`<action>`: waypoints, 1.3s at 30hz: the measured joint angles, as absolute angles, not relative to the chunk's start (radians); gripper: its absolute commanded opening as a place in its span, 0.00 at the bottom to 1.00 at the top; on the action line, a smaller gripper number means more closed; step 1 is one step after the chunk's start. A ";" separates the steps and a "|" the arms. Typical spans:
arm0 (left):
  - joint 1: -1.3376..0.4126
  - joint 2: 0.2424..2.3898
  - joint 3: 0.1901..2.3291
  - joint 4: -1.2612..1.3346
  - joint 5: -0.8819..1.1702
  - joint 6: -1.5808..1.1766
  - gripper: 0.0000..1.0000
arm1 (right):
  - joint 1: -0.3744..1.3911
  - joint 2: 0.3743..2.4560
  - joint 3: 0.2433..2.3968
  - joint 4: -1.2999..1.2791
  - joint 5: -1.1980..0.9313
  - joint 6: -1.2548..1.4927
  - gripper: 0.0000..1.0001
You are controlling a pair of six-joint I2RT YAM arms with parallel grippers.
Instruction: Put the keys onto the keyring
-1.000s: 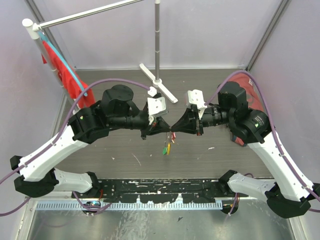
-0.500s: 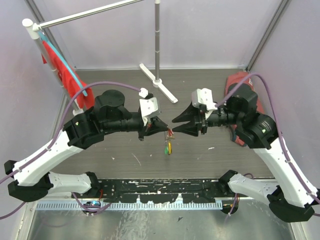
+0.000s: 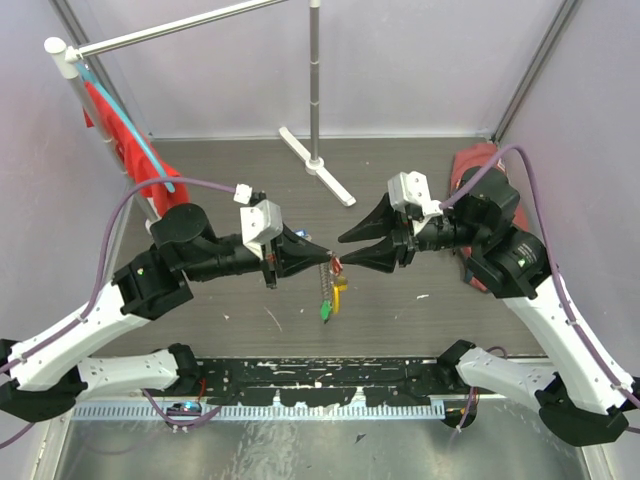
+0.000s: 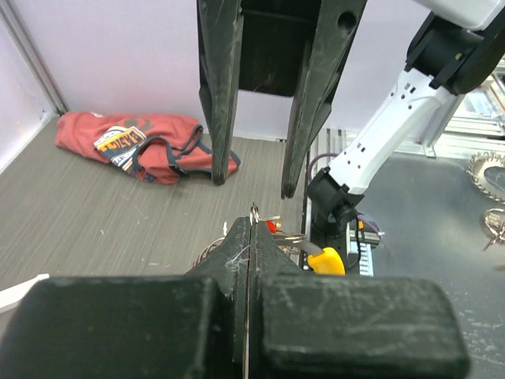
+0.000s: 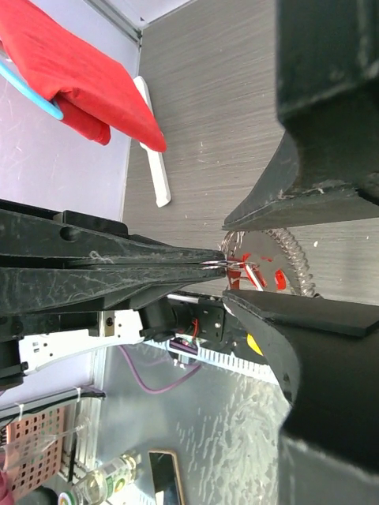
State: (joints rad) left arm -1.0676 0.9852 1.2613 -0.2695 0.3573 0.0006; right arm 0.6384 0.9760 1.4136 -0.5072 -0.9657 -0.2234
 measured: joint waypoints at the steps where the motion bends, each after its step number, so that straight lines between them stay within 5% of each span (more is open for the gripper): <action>1: -1.068 0.981 1.253 -0.250 0.357 -0.007 0.00 | 0.638 0.978 1.405 -0.494 -0.971 -0.211 0.42; 16: -1.068 0.978 1.223 -0.136 0.359 -0.058 0.00 | 0.638 0.983 1.373 -0.432 -0.993 -0.162 0.38; 23: -1.068 0.978 1.223 -0.132 0.368 -0.060 0.00 | 0.638 0.991 1.369 -0.427 -0.998 -0.161 0.22; 27: -1.067 0.978 1.223 -0.132 0.368 -0.061 0.00 | 0.638 0.991 1.369 -0.427 -1.009 -0.158 0.01; 31: -1.067 0.979 1.223 -0.133 0.369 -0.060 0.00 | 0.638 0.991 1.369 -0.427 -1.016 -0.153 0.01; 35: -1.066 0.988 1.238 -0.159 0.375 -0.051 0.29 | 0.638 0.991 1.369 -0.443 -1.010 -0.160 0.01; 39: -1.067 1.018 1.304 -0.246 0.385 -0.017 0.43 | 0.638 1.011 1.397 -0.519 -0.985 -0.207 0.01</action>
State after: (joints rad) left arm -1.0672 1.0176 1.3041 -0.2459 0.3847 -0.0174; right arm 0.6384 1.0115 1.3968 -0.5186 -0.9848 -0.2070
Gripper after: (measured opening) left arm 0.352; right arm 0.034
